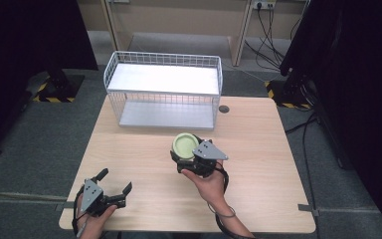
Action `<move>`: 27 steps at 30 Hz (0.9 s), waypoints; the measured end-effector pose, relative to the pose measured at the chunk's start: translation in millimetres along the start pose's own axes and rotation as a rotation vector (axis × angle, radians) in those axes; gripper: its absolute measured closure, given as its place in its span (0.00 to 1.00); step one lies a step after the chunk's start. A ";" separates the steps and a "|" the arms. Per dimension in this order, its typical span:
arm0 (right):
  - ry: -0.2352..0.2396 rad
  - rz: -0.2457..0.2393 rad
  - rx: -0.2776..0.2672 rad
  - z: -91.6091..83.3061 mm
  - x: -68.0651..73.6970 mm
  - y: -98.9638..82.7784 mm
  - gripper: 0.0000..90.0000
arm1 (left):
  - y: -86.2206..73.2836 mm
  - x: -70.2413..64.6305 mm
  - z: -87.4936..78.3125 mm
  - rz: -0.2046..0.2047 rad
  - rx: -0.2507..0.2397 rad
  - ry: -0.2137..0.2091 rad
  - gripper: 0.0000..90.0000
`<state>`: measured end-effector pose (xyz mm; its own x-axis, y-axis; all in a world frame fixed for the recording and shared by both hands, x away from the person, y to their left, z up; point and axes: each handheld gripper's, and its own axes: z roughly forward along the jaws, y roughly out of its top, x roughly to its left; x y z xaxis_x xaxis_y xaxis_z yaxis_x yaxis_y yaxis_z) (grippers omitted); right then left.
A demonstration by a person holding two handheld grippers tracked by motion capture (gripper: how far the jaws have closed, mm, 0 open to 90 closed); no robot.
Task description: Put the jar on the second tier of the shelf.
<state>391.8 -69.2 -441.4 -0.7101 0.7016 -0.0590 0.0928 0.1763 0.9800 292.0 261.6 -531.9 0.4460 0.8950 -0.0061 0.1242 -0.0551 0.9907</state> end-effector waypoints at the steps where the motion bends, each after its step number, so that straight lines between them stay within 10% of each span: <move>1: -0.008 0.007 -0.025 1.0 -1.7 7.8 0.13 | 0.0 0.0 0.0 0.001 0.001 0.000 0.00; 27: -0.078 -0.005 -0.166 26.4 -12.7 78.5 0.13 | 0.0 0.2 0.0 -0.005 0.000 0.000 0.00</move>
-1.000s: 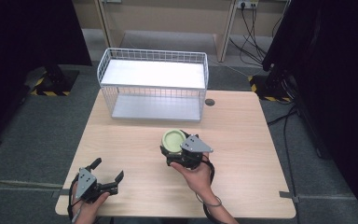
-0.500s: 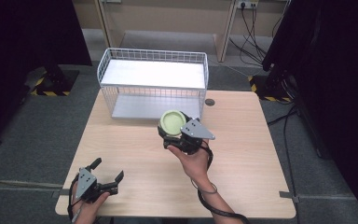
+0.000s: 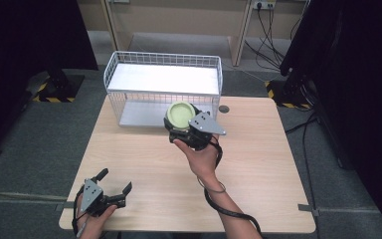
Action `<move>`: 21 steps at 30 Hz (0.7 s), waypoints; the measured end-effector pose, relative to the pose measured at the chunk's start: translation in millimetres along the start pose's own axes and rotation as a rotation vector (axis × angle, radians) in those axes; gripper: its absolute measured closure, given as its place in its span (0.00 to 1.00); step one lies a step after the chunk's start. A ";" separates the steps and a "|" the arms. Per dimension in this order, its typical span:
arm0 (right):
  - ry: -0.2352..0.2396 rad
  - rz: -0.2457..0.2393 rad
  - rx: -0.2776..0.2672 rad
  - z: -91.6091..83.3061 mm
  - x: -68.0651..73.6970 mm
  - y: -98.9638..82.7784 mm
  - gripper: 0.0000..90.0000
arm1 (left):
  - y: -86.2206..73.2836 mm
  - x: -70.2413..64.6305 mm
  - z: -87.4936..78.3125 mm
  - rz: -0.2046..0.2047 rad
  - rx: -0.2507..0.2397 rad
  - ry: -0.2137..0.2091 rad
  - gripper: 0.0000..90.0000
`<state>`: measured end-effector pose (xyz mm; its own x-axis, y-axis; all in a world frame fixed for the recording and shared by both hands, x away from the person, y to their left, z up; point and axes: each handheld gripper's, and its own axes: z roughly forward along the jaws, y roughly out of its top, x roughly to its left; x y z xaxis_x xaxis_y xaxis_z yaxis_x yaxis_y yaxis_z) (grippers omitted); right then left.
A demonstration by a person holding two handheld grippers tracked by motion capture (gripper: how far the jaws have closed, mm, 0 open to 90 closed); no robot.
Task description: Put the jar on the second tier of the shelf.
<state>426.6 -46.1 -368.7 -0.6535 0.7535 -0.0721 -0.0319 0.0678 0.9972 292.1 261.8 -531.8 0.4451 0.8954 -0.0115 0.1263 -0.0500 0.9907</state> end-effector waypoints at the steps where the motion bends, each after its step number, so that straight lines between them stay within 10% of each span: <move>1: -0.002 0.000 -0.002 1.6 -0.5 2.1 0.13 | 0.0 0.1 -0.1 0.001 0.001 0.000 0.00; 18: -0.039 0.015 -0.046 28.5 -11.5 28.6 0.13 | 1.4 4.1 0.7 0.054 -0.014 0.013 0.00; 21: -0.046 0.019 -0.047 34.6 -14.0 33.0 0.13 | 0.2 1.2 0.3 0.008 -0.005 0.004 0.00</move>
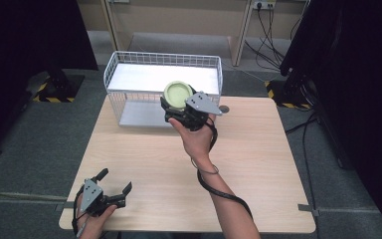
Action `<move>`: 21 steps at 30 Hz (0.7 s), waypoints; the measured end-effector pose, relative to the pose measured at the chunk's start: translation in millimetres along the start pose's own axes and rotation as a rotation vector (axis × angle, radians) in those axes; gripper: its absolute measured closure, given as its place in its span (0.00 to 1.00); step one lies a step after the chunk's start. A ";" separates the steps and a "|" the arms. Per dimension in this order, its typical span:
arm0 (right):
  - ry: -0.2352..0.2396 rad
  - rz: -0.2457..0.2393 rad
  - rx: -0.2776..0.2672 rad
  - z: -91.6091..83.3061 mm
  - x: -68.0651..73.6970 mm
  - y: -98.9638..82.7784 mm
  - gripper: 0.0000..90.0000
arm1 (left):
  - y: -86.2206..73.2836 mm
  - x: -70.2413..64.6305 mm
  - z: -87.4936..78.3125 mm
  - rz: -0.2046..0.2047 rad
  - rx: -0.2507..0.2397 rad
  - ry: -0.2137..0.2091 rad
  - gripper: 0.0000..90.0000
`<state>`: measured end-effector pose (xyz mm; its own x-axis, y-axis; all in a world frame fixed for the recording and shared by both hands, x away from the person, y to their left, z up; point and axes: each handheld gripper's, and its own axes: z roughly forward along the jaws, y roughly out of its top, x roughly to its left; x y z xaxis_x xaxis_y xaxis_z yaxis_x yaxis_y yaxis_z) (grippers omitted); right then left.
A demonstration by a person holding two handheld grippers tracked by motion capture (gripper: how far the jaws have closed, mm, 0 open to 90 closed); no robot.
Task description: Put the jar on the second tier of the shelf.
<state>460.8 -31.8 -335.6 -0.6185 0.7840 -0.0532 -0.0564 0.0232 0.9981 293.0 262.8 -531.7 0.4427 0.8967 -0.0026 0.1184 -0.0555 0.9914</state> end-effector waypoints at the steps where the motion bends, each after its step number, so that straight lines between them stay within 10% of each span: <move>1: -0.003 0.001 -0.001 2.1 -0.8 1.3 0.13 | 0.0 0.0 0.0 0.000 0.000 0.000 0.00; 21: -0.057 0.004 -0.010 38.6 -20.1 23.1 0.13 | -0.1 -1.0 -0.2 -0.004 0.009 -0.009 0.00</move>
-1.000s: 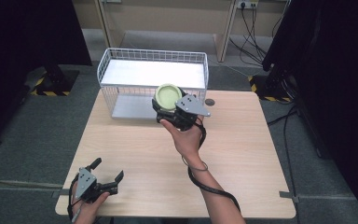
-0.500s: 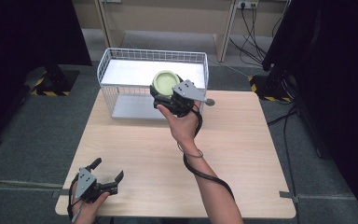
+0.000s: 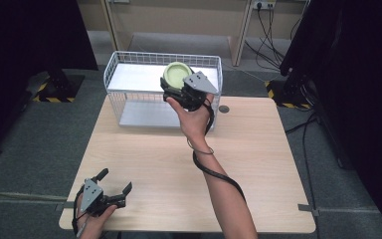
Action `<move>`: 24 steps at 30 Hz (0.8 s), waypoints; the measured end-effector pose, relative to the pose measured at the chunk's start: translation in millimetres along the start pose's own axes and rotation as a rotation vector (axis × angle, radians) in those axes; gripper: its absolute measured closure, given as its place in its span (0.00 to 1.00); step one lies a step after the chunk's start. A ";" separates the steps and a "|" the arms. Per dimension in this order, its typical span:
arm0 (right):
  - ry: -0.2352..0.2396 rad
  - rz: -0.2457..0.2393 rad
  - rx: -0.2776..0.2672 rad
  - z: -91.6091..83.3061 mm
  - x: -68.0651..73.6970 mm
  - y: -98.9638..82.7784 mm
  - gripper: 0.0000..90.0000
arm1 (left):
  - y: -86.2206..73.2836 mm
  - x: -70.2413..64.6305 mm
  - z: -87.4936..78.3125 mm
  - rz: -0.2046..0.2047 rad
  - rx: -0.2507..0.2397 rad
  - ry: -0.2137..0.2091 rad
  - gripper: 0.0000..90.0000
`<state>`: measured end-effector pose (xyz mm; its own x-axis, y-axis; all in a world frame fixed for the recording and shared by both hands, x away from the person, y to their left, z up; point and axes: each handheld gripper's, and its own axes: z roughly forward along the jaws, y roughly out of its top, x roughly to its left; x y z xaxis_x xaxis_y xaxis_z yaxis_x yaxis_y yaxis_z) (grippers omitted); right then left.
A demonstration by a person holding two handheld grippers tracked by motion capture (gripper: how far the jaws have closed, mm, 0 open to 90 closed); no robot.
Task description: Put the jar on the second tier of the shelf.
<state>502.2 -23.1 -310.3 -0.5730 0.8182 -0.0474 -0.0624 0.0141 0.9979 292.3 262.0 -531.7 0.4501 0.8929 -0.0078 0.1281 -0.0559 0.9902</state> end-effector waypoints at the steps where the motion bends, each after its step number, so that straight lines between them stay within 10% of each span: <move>1: -0.003 0.001 0.001 2.2 -1.1 -0.1 0.13 | 0.0 0.0 0.0 0.000 0.000 0.000 0.00; 24: -0.044 0.049 0.033 44.7 -20.5 7.3 0.13 | 0.0 0.8 0.0 -0.005 0.001 -0.005 0.00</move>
<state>550.0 -14.0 -300.0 -0.5383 0.8427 0.0024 -0.0082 -0.0081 0.9999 292.7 262.7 -531.7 0.4539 0.8909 -0.0138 0.1311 -0.0515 0.9900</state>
